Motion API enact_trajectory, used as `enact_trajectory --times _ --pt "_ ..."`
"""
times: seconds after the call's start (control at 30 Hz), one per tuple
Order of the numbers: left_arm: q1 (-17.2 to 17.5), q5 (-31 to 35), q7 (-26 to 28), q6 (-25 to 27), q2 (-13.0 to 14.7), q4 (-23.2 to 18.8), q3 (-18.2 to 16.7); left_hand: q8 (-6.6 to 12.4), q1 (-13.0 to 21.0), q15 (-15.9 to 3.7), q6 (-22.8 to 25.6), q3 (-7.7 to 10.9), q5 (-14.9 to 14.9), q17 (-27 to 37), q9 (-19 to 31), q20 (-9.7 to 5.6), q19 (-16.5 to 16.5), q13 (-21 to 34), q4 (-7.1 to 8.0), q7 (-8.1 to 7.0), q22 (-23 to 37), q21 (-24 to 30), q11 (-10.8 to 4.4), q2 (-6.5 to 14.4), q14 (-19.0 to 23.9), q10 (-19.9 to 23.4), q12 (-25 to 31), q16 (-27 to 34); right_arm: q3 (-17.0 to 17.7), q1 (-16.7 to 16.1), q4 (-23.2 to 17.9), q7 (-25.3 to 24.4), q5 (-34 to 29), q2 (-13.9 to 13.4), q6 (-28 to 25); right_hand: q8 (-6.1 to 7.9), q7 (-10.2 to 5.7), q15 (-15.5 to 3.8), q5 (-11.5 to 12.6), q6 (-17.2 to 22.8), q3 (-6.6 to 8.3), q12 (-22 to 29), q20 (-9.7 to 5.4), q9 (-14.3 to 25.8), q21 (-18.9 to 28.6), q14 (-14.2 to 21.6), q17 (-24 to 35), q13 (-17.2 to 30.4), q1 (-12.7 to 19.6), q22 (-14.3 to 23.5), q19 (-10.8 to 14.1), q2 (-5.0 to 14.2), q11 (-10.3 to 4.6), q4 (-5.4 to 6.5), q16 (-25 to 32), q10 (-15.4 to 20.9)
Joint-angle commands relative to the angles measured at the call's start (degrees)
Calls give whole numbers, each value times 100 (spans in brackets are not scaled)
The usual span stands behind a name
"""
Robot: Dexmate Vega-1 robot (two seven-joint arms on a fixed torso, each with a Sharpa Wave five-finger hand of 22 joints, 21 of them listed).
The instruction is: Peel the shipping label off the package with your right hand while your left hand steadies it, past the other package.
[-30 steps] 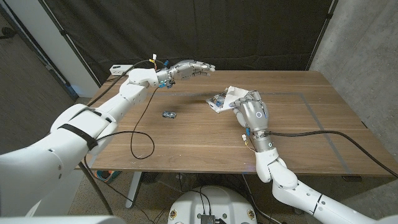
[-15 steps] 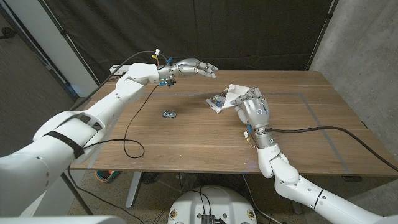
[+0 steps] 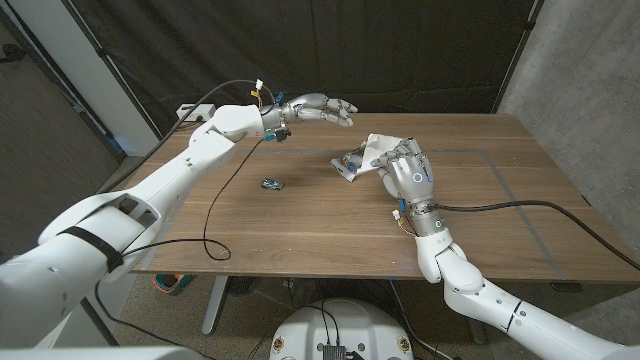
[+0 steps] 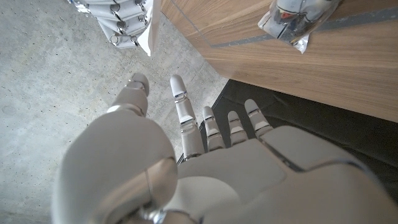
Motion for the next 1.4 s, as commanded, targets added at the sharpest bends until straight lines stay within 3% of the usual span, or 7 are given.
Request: enact_trajectory --times 0.03,0.4,0.6,0.87,1.1,1.4 --pt "140 -316 -15 243 -81 -240 62 60 -30 -1 226 -98 29 25 -17 45 -300 29 82 60 13 39 -35 -128 32 64 67 27 -6 46 66 -37 -21 -20 62 -34 2 -944 17 84 -18 24 -203 27 61 -41 30 34 -11 -8 -31 -30 20 1 35 61" --pt "397 -141 493 424 -15 -645 44 21 -104 -35 360 -227 102 31 -55 38 -217 36 125 100 16 79 -79 -241 113 202 124 57 -12 71 135 -110 9 -23 150 -62 2 -944 22 114 -26 19 -207 29 121 -47 40 56 -18 -28 -44 -39 21 4 20 70" --pt "445 -118 605 519 -18 -689 55 -21 161 -119 473 -166 188 29 -74 24 0 40 64 2 23 179 -253 -131 232 349 183 96 4 70 116 -175 11 -32 176 -82 1 -944 27 135 -32 15 -209 30 168 -40 49 73 -29 -46 -56 -38 20 11 12 83" --pt "423 -88 613 593 -82 -612 128 -69 289 -141 516 -129 209 33 -83 31 91 43 62 8 23 225 -288 -50 265 400 207 102 25 76 85 -234 -13 -52 208 -119 -2 -945 38 164 -40 1 -215 32 256 -31 57 103 -38 -84 -77 -42 20 16 -10 92" --pt "472 -238 644 665 -198 -569 121 -57 328 -191 750 -139 200 38 -98 37 146 47 93 -140 22 258 -428 -15 353 540 269 123 12 99 123 -220 -26 -50 241 -133 -2 -945 42 174 -44 -6 -219 33 289 -28 57 115 -41 -101 -94 -46 19 17 -21 97" --pt "593 -274 853 723 -255 -674 99 -78 335 -246 967 -185 189 37 -119 40 207 52 120 -238 17 291 -490 -36 456 673 332 142 7 132 172 -234 12 -32 297 -152 -2 -945 47 188 -48 -18 -222 34 341 -14 74 132 -43 -128 -109 -50 17 17 -25 100"
